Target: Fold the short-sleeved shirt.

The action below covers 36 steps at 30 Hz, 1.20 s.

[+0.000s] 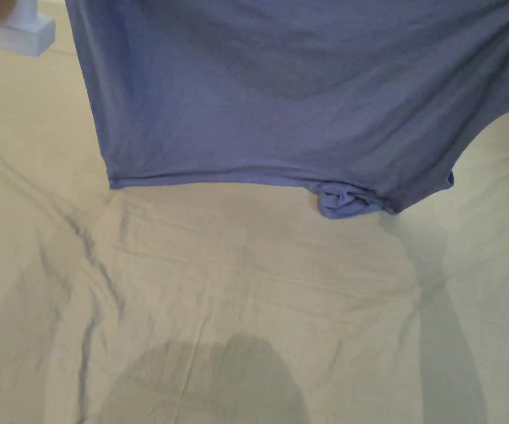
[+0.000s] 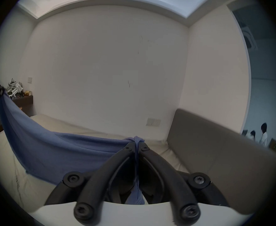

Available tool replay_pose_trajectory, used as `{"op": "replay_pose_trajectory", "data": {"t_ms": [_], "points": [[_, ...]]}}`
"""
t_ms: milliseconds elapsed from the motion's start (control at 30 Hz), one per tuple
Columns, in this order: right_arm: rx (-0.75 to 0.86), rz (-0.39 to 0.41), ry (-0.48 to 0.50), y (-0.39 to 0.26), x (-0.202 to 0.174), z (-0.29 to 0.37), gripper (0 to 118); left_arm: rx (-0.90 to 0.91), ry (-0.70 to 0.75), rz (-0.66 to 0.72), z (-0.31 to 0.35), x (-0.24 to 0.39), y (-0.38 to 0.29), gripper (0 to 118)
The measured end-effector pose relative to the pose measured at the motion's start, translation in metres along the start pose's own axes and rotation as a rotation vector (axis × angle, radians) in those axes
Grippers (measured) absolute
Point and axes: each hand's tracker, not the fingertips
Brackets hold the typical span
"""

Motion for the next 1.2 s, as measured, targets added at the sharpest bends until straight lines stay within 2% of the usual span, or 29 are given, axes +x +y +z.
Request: {"op": "replay_pose_trajectory", "data": {"t_ms": [67,167,267,333,467,500,600,667,767,833,1067,1200], "points": [[-0.052,-0.013,0.023,-0.031,-0.002,0.002,4,-0.029,-0.023,-0.012,-0.002,0.005,-0.035,0],[-0.116,0.017,0.054,-0.076,-0.006,0.015,4,-0.090,-0.053,-0.069,0.006,0.011,-0.090,0],[-0.183,0.070,0.112,-0.124,-0.005,0.037,4,-0.166,-0.076,-0.138,0.024,0.014,-0.148,0],[-0.220,0.105,0.111,-0.151,-0.007,0.065,4,-0.207,-0.104,-0.161,0.036,0.014,-0.182,0],[-0.357,0.062,0.185,-0.208,-0.007,0.126,4,-0.275,-0.174,-0.225,0.105,0.011,-0.254,0],[-0.383,0.061,0.196,-0.222,-0.008,0.142,4,-0.321,-0.219,-0.275,0.121,0.009,-0.272,0],[-0.474,0.086,0.237,-0.270,-0.010,0.189,4,-0.412,-0.224,-0.365,0.178,0.003,-0.324,0],[-0.533,0.129,0.251,-0.298,-0.014,0.217,4,-0.487,-0.278,-0.372,0.208,-0.002,-0.355,0],[-0.666,0.133,0.280,-0.336,-0.014,0.248,4,-0.614,-0.313,-0.365,0.237,-0.016,-0.402,0],[-0.745,0.111,0.269,-0.350,-0.013,0.271,4,-0.650,-0.307,-0.371,0.259,-0.024,-0.418,0],[-0.869,0.044,0.307,-0.361,0.010,0.311,4,-0.713,-0.329,-0.386,0.298,-0.049,-0.432,0],[-0.956,0.039,0.300,-0.366,0.017,0.322,4,-0.742,-0.363,-0.454,0.310,-0.053,-0.435,0]]}}
